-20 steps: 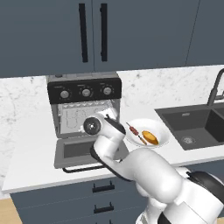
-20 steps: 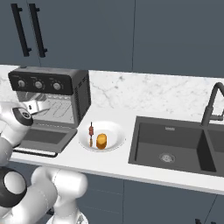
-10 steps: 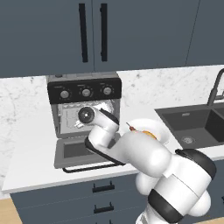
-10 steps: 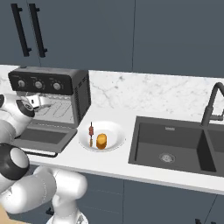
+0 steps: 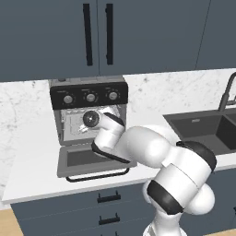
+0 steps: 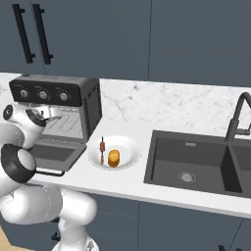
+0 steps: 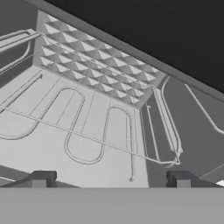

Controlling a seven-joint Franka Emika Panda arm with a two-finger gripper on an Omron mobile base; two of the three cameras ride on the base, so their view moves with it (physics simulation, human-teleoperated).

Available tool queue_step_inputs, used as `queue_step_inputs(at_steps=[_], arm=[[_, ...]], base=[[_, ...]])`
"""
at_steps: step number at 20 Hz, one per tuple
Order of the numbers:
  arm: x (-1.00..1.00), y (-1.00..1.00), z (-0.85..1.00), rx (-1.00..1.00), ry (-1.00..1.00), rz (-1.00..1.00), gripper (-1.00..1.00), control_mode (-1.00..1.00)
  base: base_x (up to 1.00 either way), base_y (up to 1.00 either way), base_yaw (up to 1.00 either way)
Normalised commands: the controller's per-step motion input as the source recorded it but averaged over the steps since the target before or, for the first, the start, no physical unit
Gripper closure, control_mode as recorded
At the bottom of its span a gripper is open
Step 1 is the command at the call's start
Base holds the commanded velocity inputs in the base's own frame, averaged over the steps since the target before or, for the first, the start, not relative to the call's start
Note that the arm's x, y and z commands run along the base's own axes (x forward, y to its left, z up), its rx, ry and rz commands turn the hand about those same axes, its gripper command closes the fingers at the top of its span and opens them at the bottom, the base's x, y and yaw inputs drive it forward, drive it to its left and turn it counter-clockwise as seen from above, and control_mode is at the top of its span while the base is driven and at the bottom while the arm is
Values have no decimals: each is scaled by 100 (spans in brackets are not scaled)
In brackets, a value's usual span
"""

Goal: Pick up the kebab skewer and baguette bread, and place them inside the toaster oven. Close the toaster oven door and start by setting the timer.

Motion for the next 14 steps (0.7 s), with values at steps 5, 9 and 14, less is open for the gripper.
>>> queue_step_inputs(at_steps=[5, 9, 14], arm=[[21, 12, -8, 0, 0, 0, -100, -100], [15, 16, -14, 0, 0, 0, -100, -100], [18, 13, -5, 0, 0, 0, -100, -100]], base=[[0, 0, 0], [0, 0, 0], [0, 0, 0]])
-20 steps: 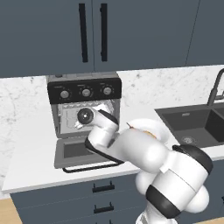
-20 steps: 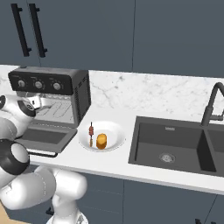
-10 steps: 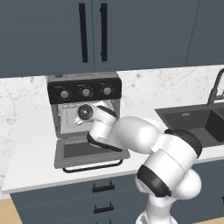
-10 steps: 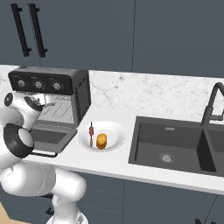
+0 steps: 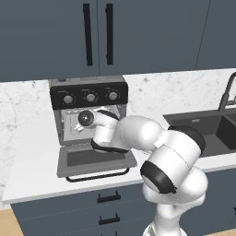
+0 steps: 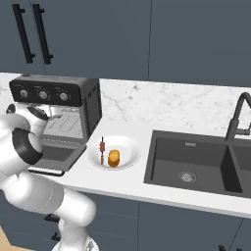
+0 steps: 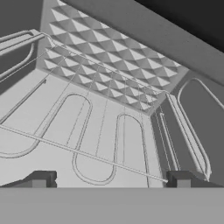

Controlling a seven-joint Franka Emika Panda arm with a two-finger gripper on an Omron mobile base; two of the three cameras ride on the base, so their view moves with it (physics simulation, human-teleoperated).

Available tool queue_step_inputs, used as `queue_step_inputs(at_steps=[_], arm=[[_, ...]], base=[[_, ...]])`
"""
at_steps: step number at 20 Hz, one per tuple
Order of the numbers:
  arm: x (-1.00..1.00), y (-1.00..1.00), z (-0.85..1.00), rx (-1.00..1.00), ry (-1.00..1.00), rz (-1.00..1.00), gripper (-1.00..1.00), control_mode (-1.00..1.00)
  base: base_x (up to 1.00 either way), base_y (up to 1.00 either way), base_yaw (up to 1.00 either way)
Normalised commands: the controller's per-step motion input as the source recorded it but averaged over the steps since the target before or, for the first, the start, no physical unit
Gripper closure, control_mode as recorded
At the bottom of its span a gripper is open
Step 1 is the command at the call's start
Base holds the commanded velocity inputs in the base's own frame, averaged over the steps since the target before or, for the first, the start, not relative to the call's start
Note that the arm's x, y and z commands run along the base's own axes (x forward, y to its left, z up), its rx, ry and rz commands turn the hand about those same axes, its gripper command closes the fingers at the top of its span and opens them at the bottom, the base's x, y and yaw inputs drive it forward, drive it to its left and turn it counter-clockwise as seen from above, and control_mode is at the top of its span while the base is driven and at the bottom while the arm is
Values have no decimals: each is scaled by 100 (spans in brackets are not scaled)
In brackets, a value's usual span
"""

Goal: Pick up the kebab skewer and baguette bread, and place them inside the toaster oven. Close the toaster oven door and start by setting the timer.

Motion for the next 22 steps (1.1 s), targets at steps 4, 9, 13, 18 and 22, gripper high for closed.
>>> queue_step_inputs(at_steps=[4, 9, 13, 18, 22], arm=[[6, 18, -17, 0, 0, 0, -100, -100], [6, 13, -19, 0, 0, 0, -100, -100], [16, 0, -8, 0, 0, 0, -100, -100], [4, 0, -14, 0, 0, 0, -100, -100], [13, 0, -7, 0, -2, 0, -100, -100]], base=[[0, 0, 0], [0, 0, 0], [0, 0, 0], [0, 0, 0], [0, 0, 0]])
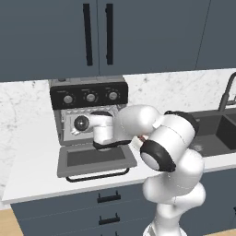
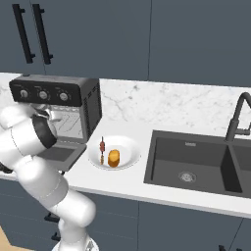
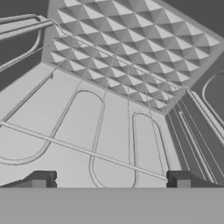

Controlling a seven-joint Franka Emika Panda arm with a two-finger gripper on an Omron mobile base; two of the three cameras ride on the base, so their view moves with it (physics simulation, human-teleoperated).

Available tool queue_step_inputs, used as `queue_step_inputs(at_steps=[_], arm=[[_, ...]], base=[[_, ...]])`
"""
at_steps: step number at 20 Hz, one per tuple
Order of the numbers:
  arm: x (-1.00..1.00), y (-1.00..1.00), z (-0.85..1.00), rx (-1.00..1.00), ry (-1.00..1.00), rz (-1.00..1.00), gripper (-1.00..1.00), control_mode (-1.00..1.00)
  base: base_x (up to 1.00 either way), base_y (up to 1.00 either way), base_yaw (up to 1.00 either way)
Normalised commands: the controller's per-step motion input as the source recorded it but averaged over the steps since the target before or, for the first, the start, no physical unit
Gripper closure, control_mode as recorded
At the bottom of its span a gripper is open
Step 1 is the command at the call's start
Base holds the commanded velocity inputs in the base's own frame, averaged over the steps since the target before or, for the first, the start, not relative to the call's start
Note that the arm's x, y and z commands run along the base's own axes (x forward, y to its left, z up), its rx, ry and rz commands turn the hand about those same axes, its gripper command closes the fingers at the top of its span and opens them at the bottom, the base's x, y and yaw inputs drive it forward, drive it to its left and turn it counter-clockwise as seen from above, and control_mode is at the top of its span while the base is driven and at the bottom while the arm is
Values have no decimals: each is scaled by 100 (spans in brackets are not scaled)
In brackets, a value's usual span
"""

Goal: Pick up the kebab skewer and baguette bread, and place them inside the toaster oven. Close the toaster oven door and start by setting the timer.

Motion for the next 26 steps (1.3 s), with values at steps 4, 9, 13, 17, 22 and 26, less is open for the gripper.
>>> queue_step_inputs(at_steps=[4, 9, 13, 17, 22, 26], arm=[[21, 0, 0, 0, -5, 0, -100, -100], [14, -1, -1, 0, -1, 0, -100, -100], [7, 0, -4, 0, 0, 0, -100, -100], [28, 0, 0, 0, 0, 0, -100, -100], [9, 0, -1, 0, 0, 0, 100, -100], [0, 0, -5, 0, 0, 0, 100, -100]], base=[[0, 0, 0], [0, 0, 0], [0, 0, 0], [0, 0, 0], [0, 0, 0], [0, 0, 0]])
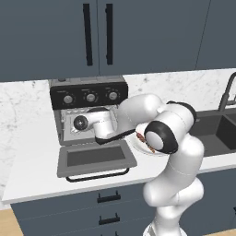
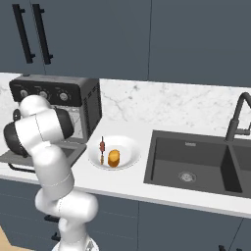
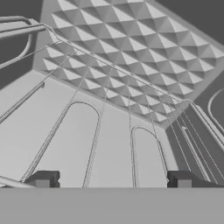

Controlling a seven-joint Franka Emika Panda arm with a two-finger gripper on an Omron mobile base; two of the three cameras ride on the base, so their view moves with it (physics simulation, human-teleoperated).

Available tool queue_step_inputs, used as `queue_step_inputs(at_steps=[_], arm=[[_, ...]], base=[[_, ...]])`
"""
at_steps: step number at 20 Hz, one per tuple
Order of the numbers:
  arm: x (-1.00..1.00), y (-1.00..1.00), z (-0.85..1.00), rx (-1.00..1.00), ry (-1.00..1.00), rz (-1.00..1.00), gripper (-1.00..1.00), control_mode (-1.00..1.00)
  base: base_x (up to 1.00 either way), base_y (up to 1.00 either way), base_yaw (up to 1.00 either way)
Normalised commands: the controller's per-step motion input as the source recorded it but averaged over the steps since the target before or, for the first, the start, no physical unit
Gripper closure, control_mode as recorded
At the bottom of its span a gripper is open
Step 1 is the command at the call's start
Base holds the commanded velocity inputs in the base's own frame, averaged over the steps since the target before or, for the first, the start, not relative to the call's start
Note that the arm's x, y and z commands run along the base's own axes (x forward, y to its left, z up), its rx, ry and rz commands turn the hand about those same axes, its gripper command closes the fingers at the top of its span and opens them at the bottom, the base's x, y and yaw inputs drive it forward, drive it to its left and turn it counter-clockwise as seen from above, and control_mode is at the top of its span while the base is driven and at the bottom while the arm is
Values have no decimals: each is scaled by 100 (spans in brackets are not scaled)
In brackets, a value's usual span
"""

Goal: Pick up the kebab skewer and baguette bread, and place them inside the toaster oven. Close the toaster oven door and start by setting the timer.

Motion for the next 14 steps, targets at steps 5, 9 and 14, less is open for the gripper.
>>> queue_step_inputs(at_steps=[5, 9, 14], arm=[[-3, -4, 0, 0, 0, 0, 100, -100], [-28, -9, 0, 0, 0, 0, 100, -100], [-48, -12, 1, 5, 5, 0, 100, -100]], base=[[0, 0, 0], [0, 0, 0], [0, 0, 0]])
